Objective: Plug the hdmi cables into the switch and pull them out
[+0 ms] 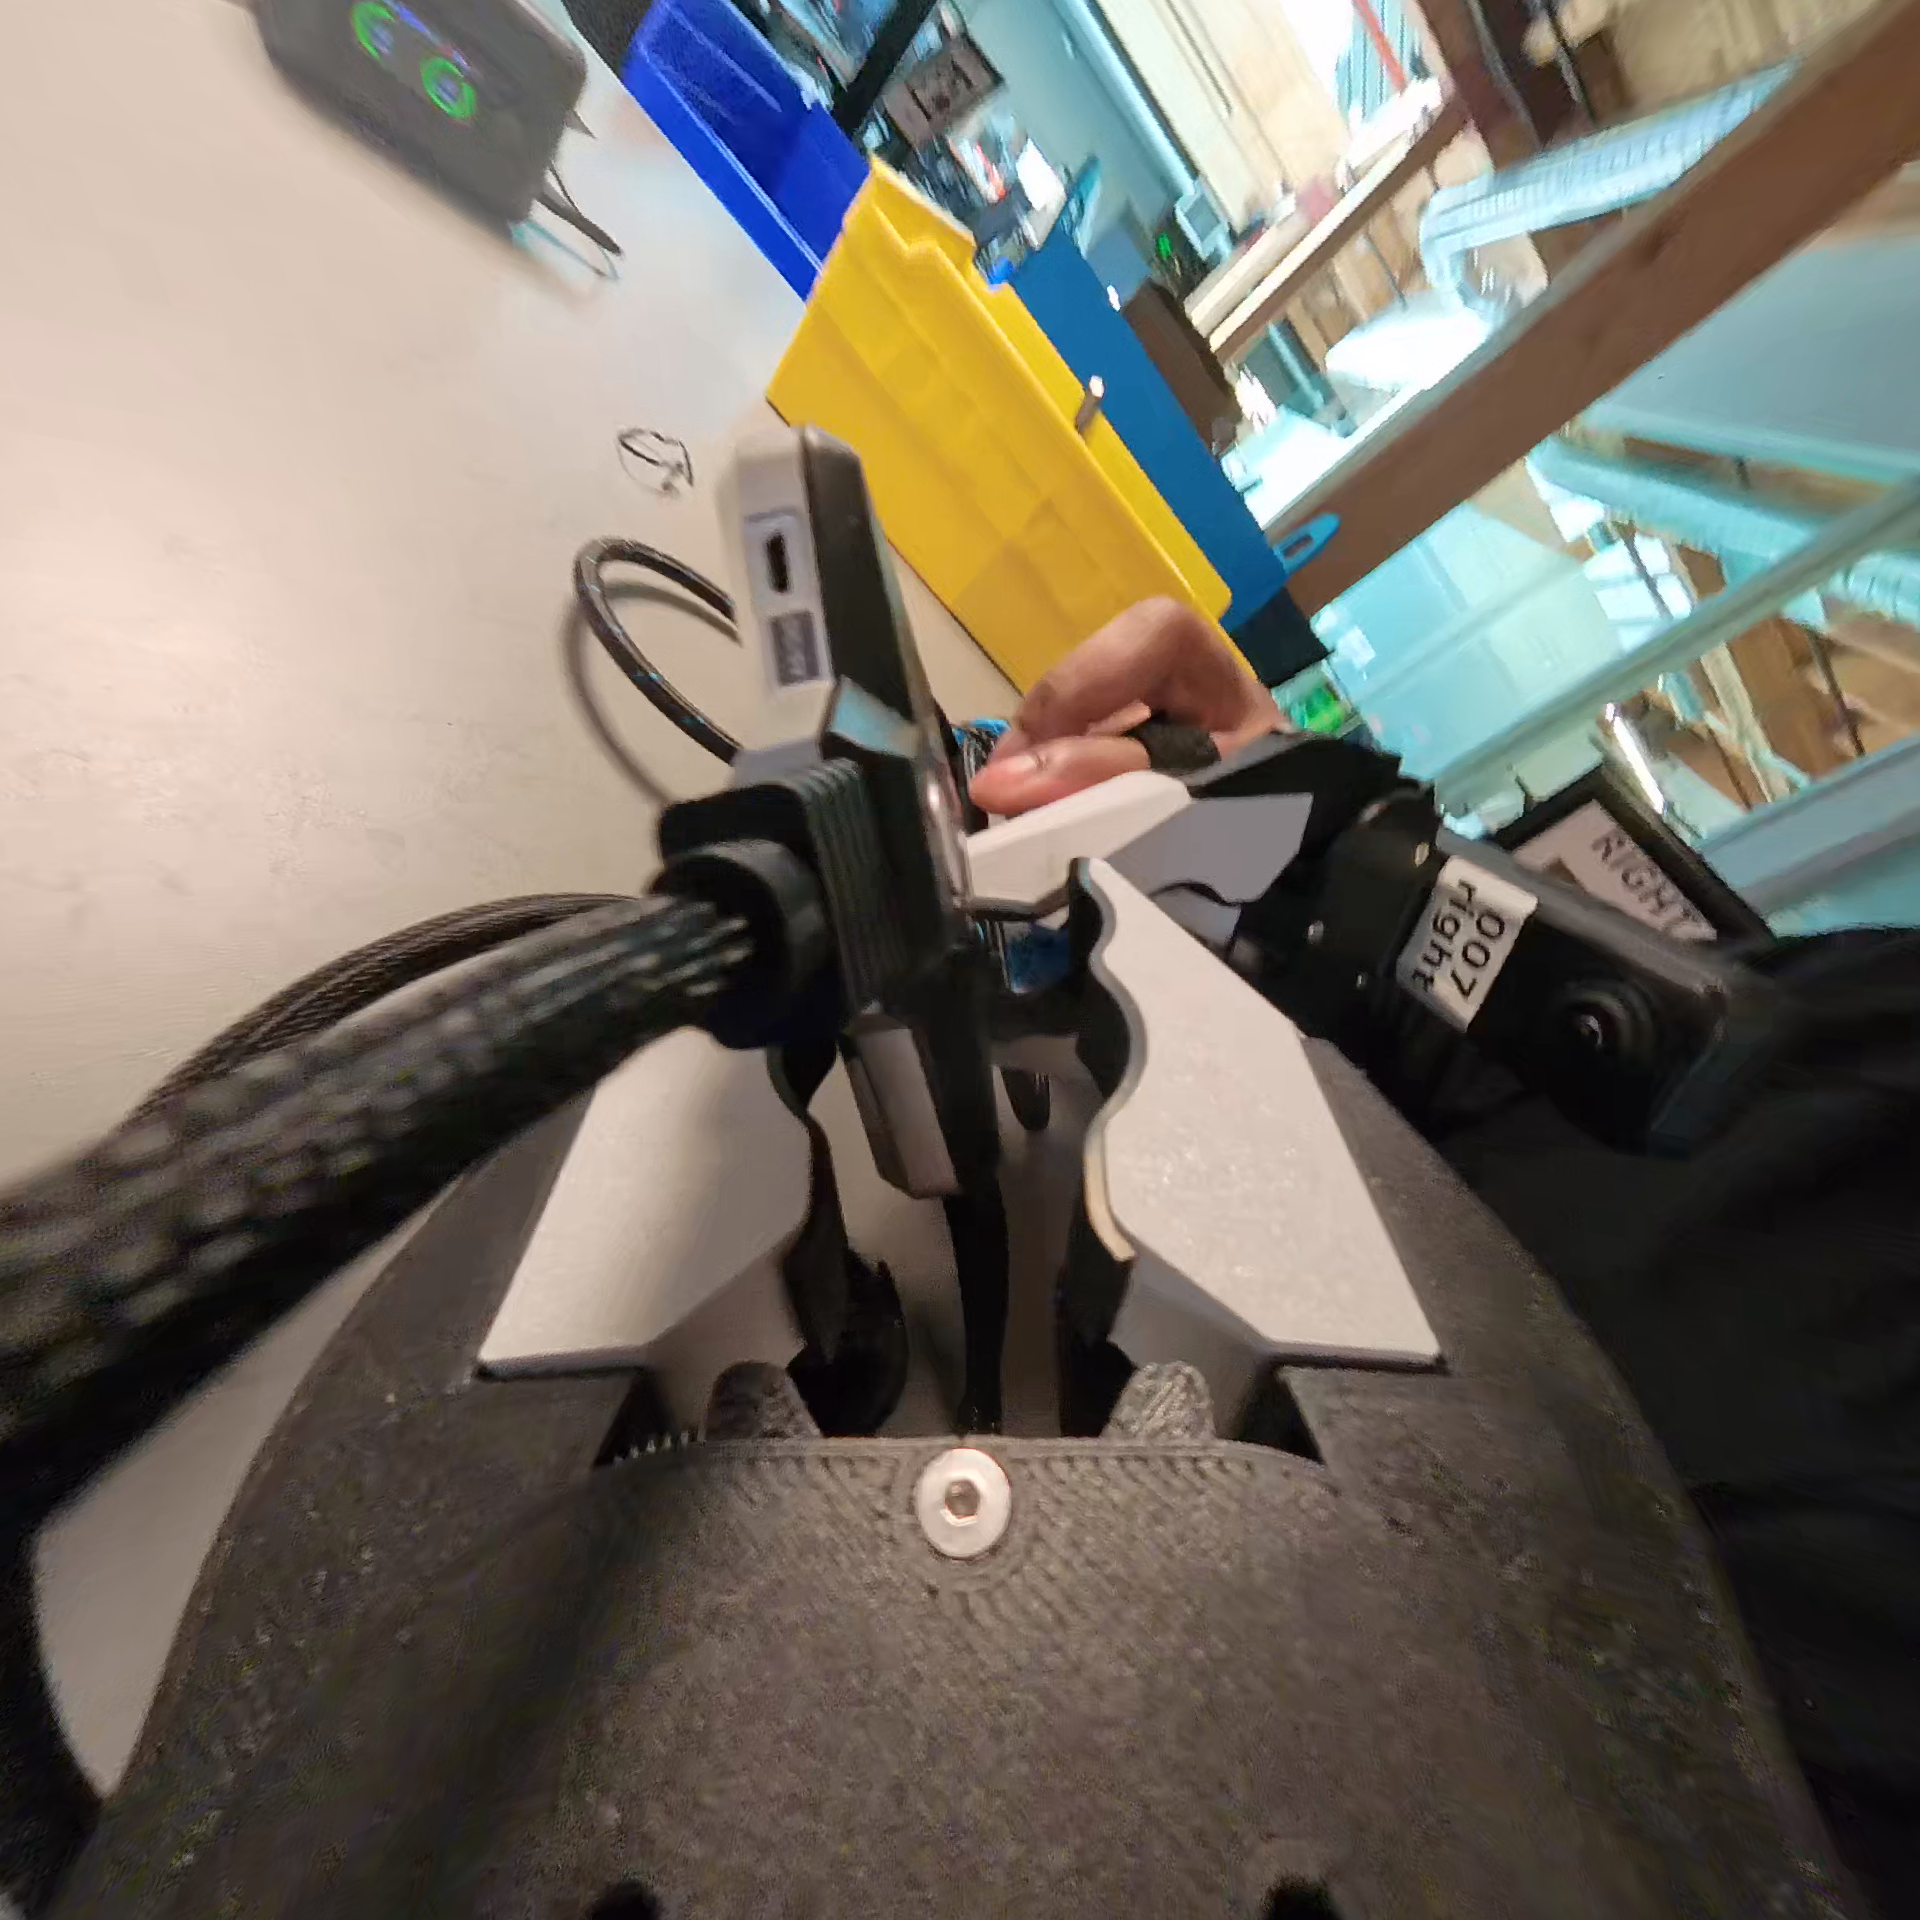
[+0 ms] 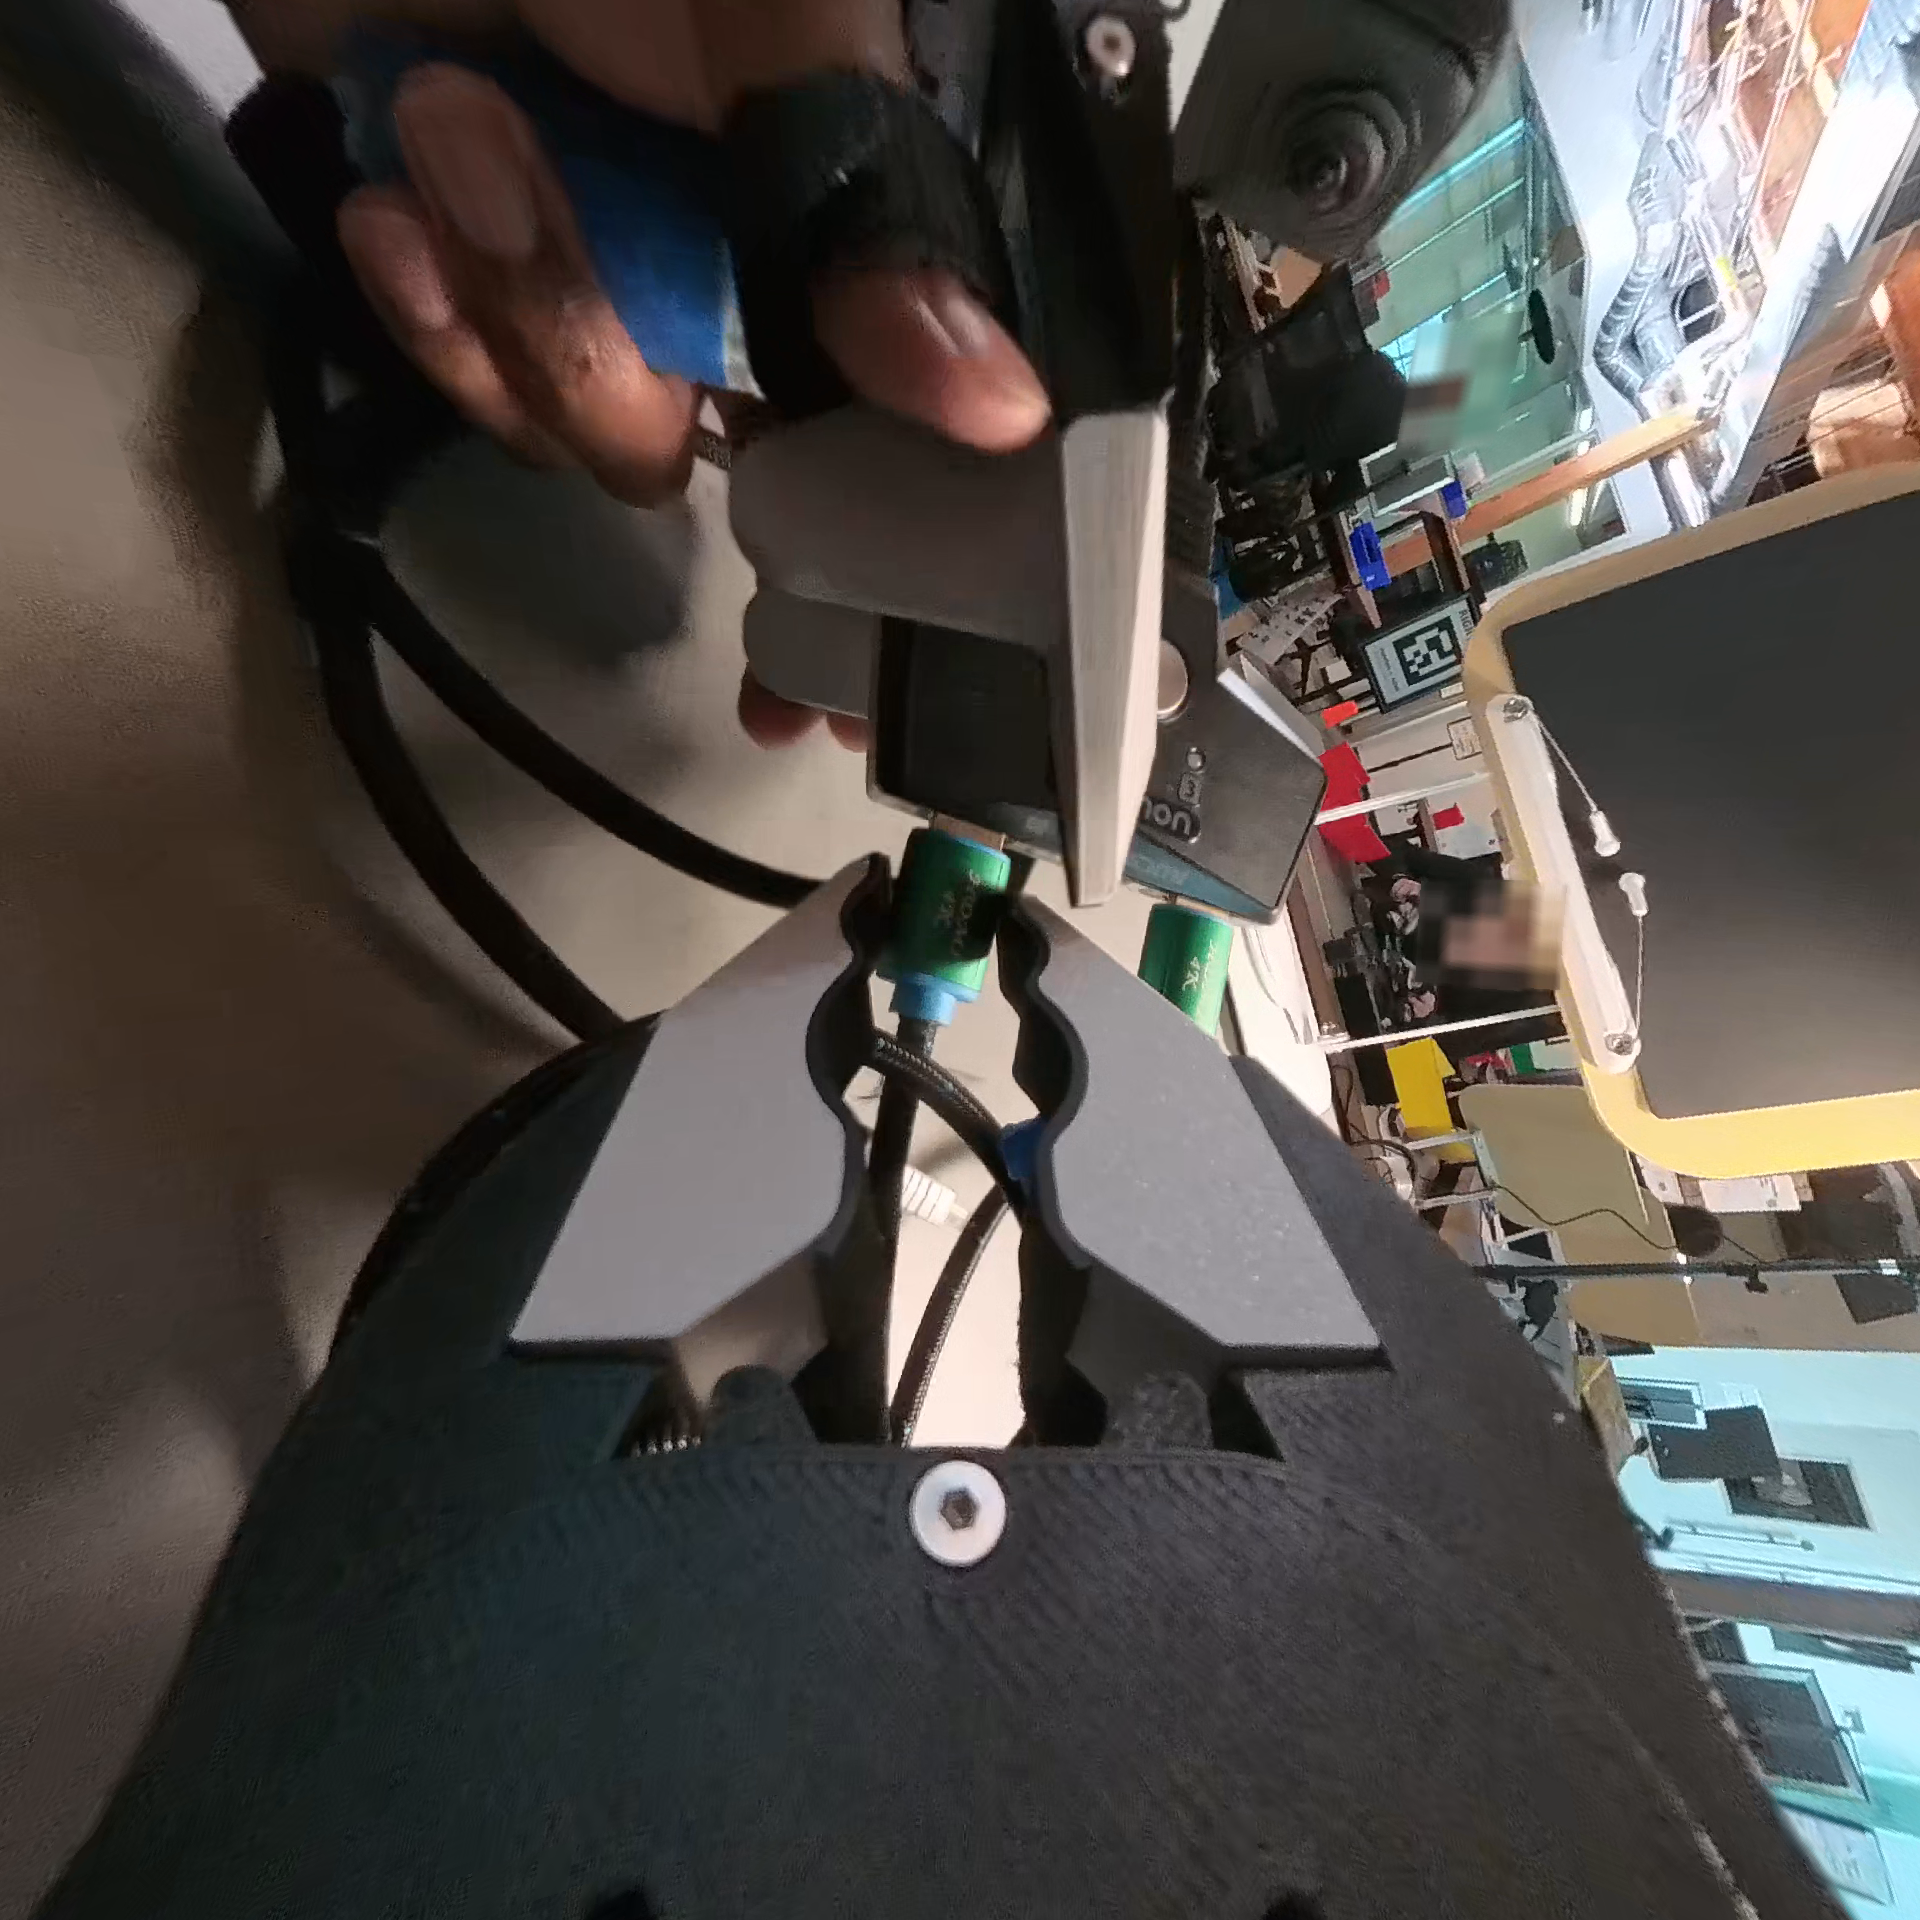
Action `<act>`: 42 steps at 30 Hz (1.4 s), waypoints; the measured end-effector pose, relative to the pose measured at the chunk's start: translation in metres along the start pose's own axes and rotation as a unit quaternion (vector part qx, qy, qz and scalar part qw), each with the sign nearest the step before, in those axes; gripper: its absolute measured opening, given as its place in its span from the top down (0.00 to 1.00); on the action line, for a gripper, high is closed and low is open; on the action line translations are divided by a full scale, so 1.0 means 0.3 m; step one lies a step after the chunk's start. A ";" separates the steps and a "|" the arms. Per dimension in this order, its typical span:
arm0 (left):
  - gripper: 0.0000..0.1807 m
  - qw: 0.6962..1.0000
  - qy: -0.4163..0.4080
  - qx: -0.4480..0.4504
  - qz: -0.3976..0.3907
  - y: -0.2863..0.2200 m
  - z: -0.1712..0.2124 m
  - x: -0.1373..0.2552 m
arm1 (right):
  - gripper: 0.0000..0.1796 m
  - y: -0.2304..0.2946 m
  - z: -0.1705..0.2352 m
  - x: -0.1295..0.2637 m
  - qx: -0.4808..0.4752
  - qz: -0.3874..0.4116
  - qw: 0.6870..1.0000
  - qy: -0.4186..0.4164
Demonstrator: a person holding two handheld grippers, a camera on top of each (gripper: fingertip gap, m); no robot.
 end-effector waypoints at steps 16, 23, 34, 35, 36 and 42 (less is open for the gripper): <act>0.86 1.000 -0.009 -0.019 0.006 -0.001 -0.010 0.008 | 0.87 -0.027 0.021 0.035 0.007 -0.044 0.998 -0.035; 0.86 1.000 -0.019 -0.016 0.007 0.006 -0.018 0.018 | 0.87 -0.027 0.004 0.030 -0.032 -0.039 0.999 0.003; 0.88 0.999 0.011 -0.027 0.033 -0.010 -0.007 -0.003 | 0.87 -0.046 0.033 0.062 0.006 -0.069 0.996 -0.051; 0.88 0.999 0.013 -0.027 0.031 -0.009 -0.007 -0.004 | 0.87 -0.043 0.035 0.058 0.003 -0.066 0.997 -0.046; 0.89 0.999 0.009 -0.022 0.028 -0.004 -0.009 -0.001 | 0.87 -0.038 0.032 0.053 0.002 -0.059 0.998 -0.037; 0.88 0.999 0.011 -0.022 0.037 -0.006 -0.009 0.009 | 0.87 -0.040 0.025 0.063 0.017 -0.058 0.997 -0.045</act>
Point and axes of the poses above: each gripper's, where its closed fingertips meet, x back along the fingers, z out of its underside, y = z × x across the jaws, the point moved 7 cm from there along x, back along the fingers, and after that the axes turned 13 degrees about z, right-handed, at the moved point
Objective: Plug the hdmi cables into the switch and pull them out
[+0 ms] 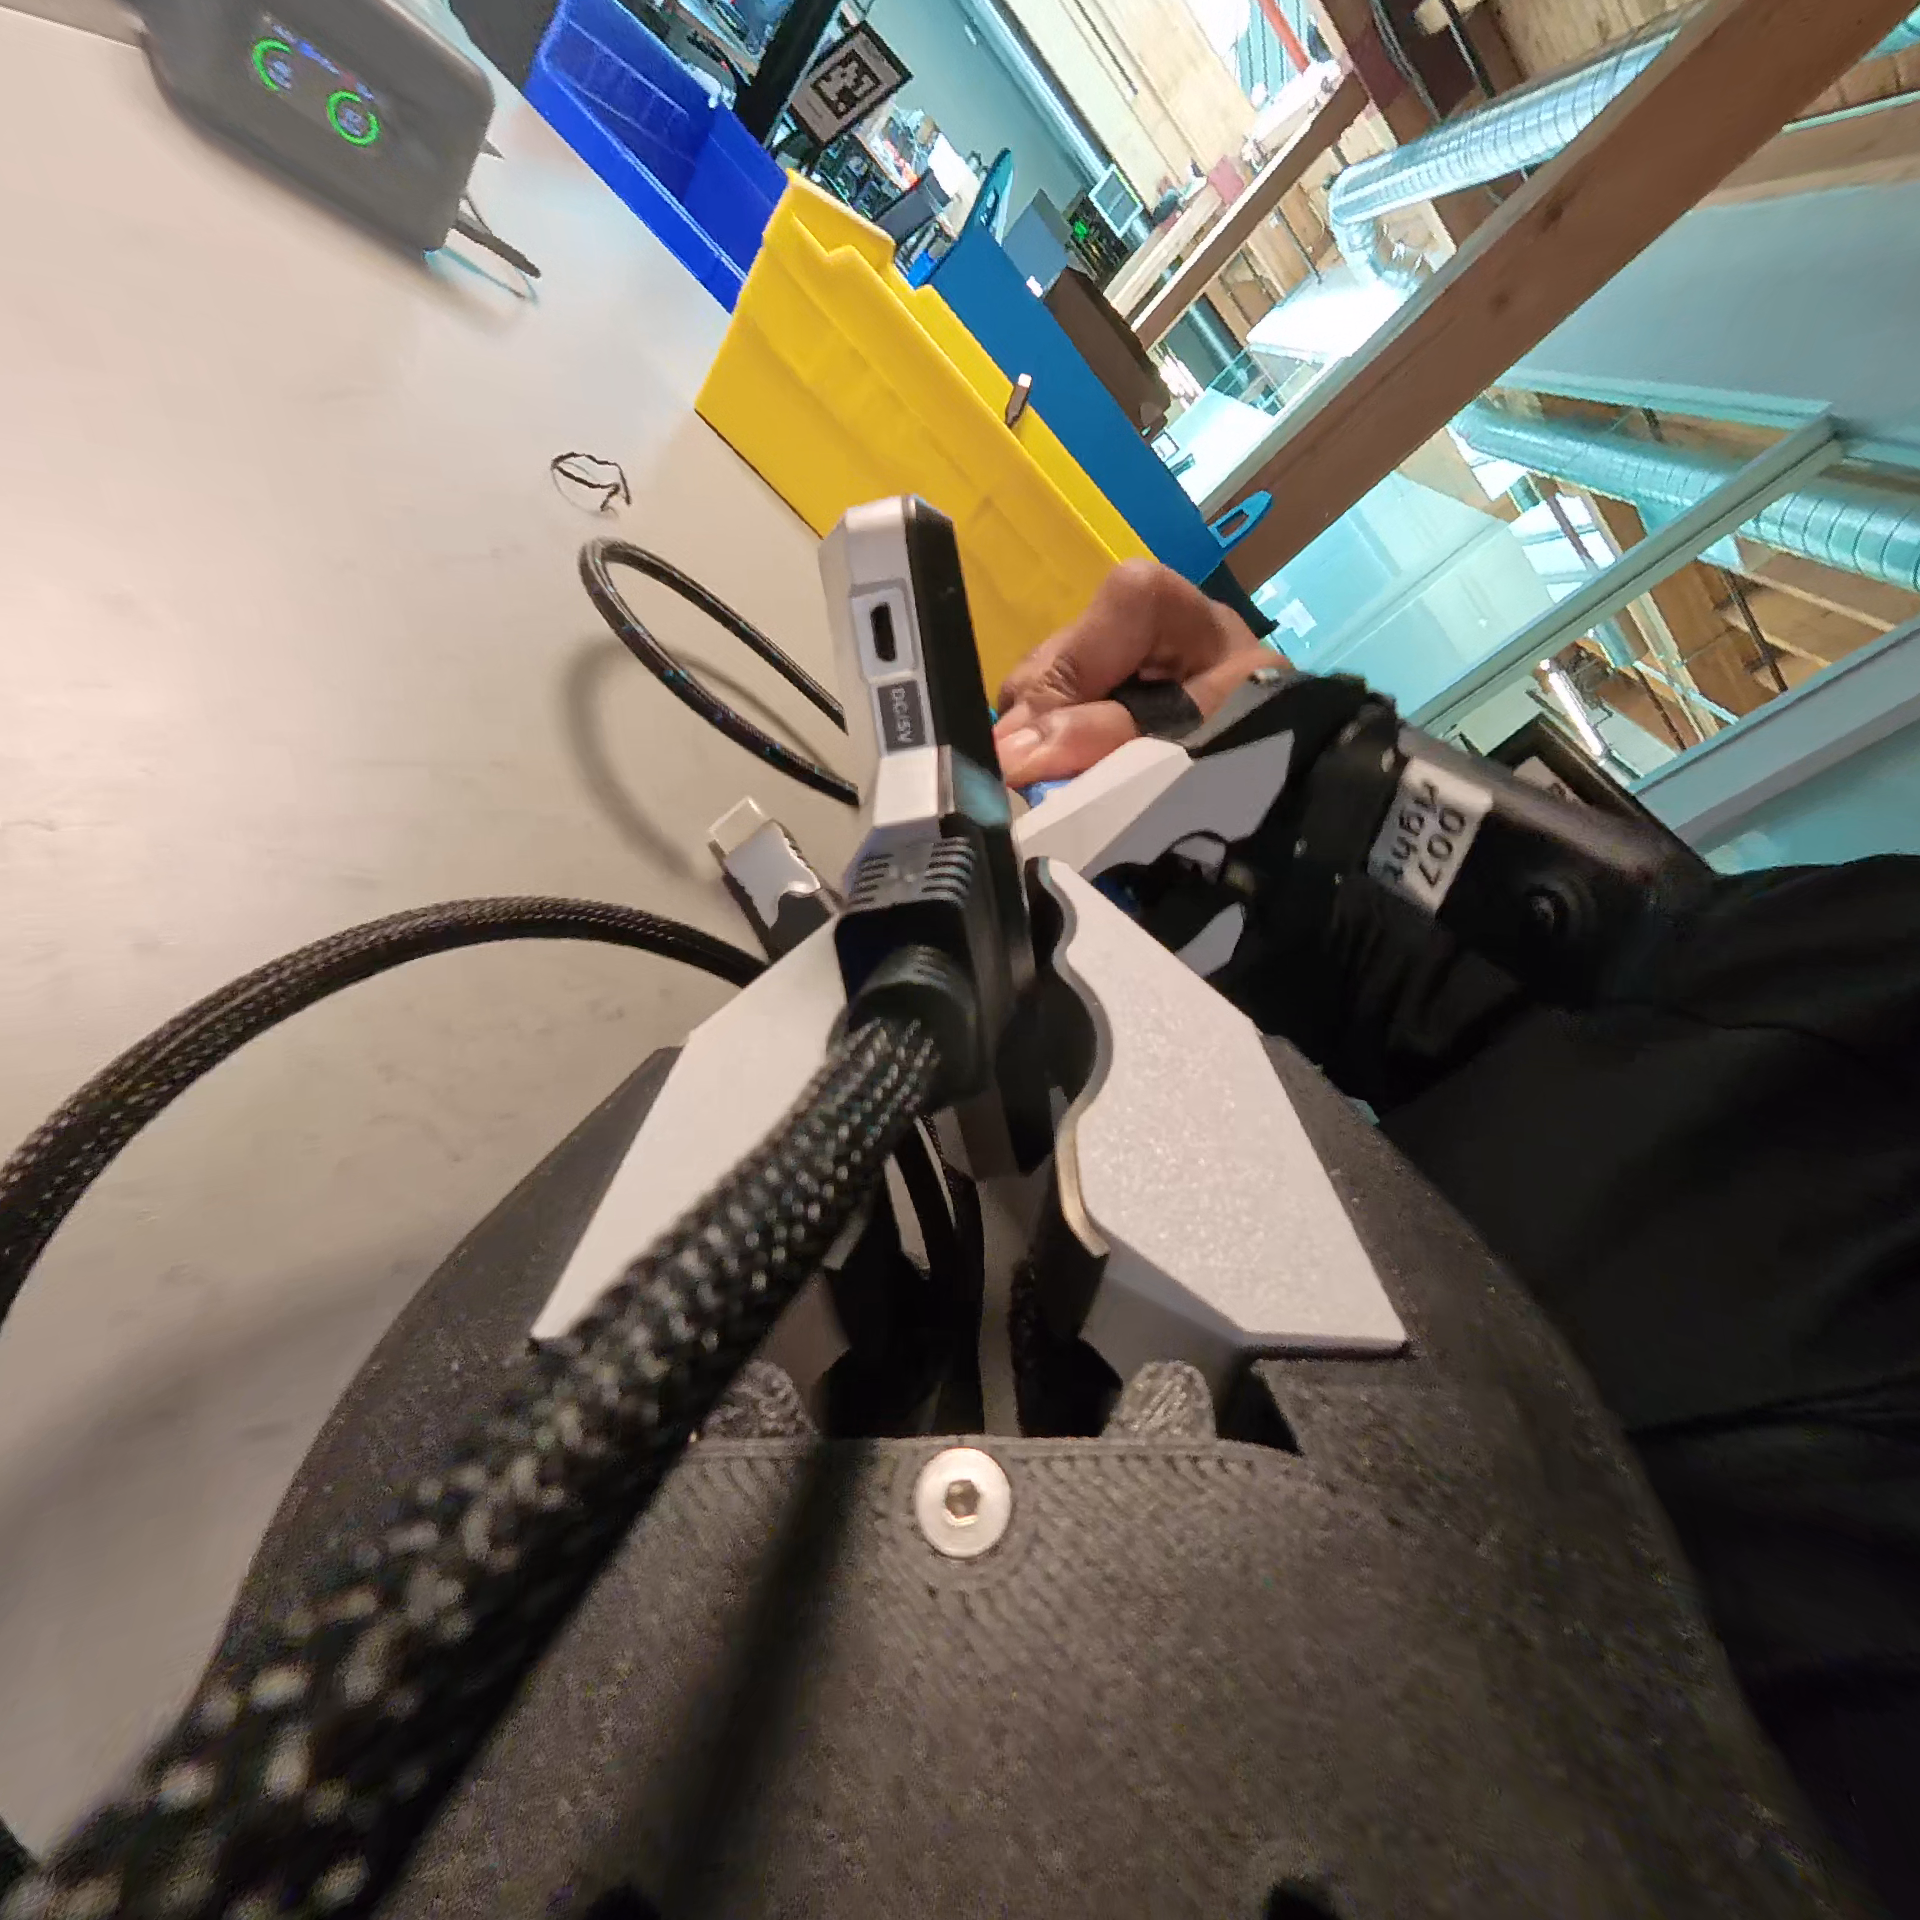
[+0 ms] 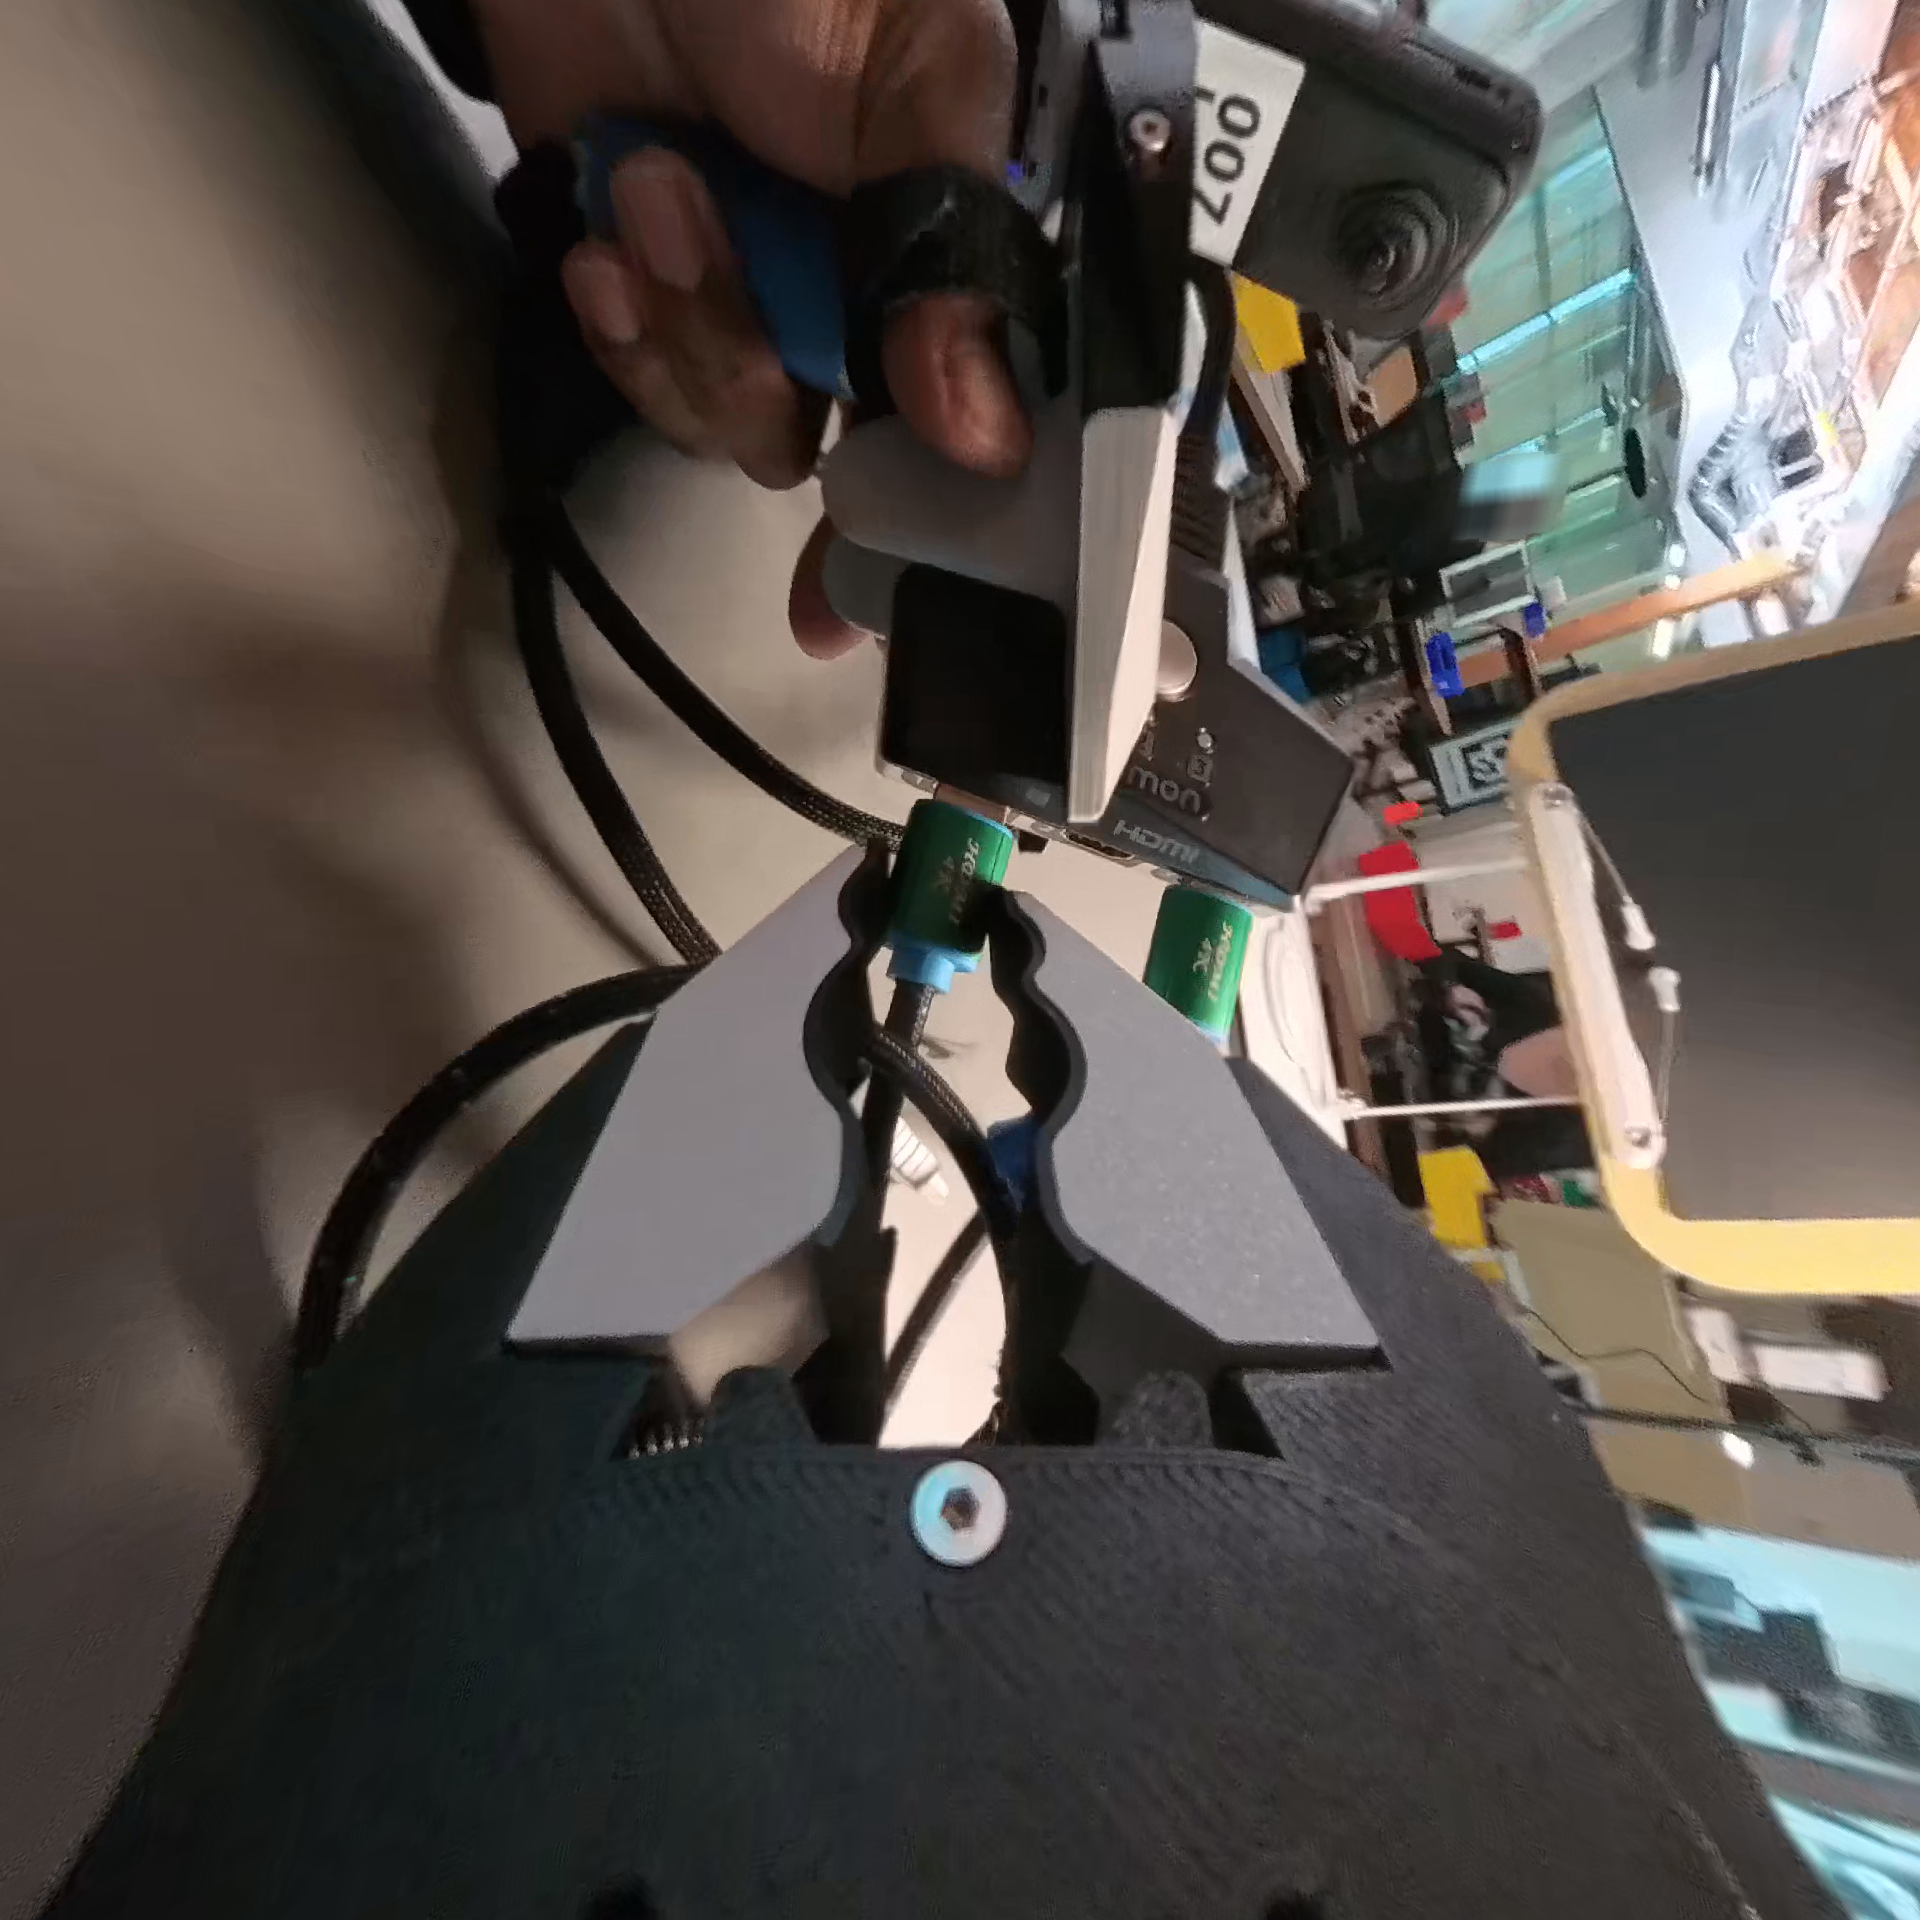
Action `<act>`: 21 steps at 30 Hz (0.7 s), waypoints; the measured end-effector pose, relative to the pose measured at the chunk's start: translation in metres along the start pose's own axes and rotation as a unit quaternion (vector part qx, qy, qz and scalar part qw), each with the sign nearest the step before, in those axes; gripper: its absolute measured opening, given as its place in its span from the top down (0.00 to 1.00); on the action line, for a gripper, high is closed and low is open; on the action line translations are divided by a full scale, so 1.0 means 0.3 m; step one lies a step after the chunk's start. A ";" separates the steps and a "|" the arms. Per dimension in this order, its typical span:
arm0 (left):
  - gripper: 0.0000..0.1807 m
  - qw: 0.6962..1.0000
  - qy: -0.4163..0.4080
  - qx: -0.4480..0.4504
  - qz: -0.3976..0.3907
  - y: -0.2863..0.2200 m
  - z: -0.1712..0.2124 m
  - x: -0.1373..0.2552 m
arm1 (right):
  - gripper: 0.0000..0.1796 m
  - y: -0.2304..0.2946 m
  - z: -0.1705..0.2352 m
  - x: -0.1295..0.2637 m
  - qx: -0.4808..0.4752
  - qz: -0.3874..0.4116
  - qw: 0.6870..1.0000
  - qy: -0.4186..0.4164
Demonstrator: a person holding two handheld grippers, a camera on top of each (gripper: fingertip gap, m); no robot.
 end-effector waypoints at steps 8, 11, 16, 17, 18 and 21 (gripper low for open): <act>0.89 1.000 0.005 0.008 0.006 0.004 0.001 0.005 | 0.88 0.011 -0.006 0.002 0.003 -0.001 1.000 0.000; 0.88 1.000 0.010 -0.001 0.001 0.000 0.002 -0.005 | 0.87 -0.005 0.011 0.005 -0.013 -0.012 1.000 -0.003; 0.88 0.999 -0.017 0.013 -0.026 0.024 -0.012 0.028 | 0.88 0.012 -0.003 -0.039 -0.035 0.029 0.997 0.065; 0.88 0.999 -0.017 0.013 -0.025 0.023 -0.011 0.031 | 0.87 0.013 -0.005 -0.036 -0.025 0.029 0.998 0.058; 0.89 1.000 -0.015 0.011 -0.023 0.020 -0.010 0.030 | 0.88 0.010 -0.002 -0.031 -0.027 0.023 0.998 0.051; 0.88 1.000 0.000 0.012 -0.010 0.016 -0.004 0.018 | 0.87 0.004 0.008 -0.012 -0.035 -0.006 0.999 0.023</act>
Point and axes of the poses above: each gripper's, where its closed fingertips meet, x back along the fingers, z out of its underside, y = z × x across the jaws, the point moved 7 cm from there along x, back along the fingers, and after that the axes turned 13 degrees about z, right-handed, at the moved point
